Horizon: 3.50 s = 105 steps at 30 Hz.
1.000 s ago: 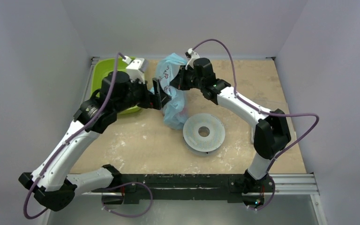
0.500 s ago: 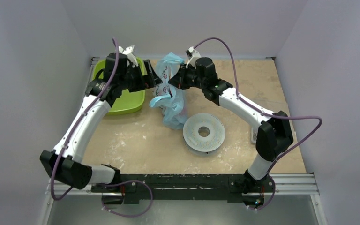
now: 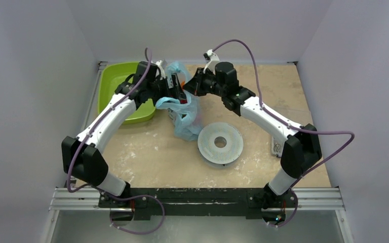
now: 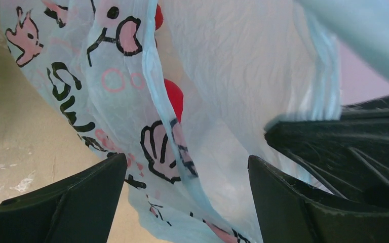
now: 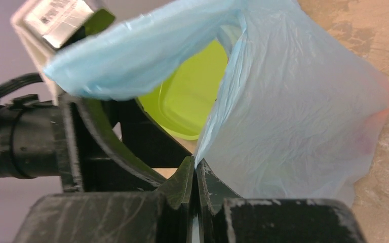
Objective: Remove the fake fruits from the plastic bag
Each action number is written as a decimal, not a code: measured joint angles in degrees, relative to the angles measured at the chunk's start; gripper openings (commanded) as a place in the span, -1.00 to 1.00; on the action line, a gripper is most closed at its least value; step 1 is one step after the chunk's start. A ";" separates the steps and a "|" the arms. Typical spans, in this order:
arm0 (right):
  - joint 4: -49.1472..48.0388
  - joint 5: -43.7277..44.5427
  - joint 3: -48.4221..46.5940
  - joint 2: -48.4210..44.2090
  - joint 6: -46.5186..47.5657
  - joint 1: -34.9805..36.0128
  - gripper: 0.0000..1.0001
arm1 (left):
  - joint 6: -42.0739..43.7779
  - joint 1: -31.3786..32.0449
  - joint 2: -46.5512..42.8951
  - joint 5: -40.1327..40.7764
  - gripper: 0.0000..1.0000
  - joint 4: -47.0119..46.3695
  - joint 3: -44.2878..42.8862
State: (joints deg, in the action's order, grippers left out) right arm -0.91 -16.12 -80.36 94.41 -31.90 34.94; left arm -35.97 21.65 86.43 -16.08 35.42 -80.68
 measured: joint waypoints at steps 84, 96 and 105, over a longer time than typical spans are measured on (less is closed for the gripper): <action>24.26 26.10 -10.73 -13.64 -7.02 0.04 0.98 | 2.89 7.69 -12.28 -7.41 0.63 -8.57 11.02; 31.50 26.73 -6.27 -8.00 0.17 0.04 0.50 | -9.25 7.69 -10.32 -11.37 0.80 -18.97 18.12; 29.42 25.18 -0.74 -16.96 4.04 0.04 0.54 | -26.43 7.74 -9.55 -13.49 0.74 -37.77 27.28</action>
State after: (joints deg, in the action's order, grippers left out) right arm 28.51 9.06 -81.10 77.45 -27.86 34.98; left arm -62.39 29.39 76.88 -29.56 -2.35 -53.41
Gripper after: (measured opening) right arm 0.771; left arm 0.906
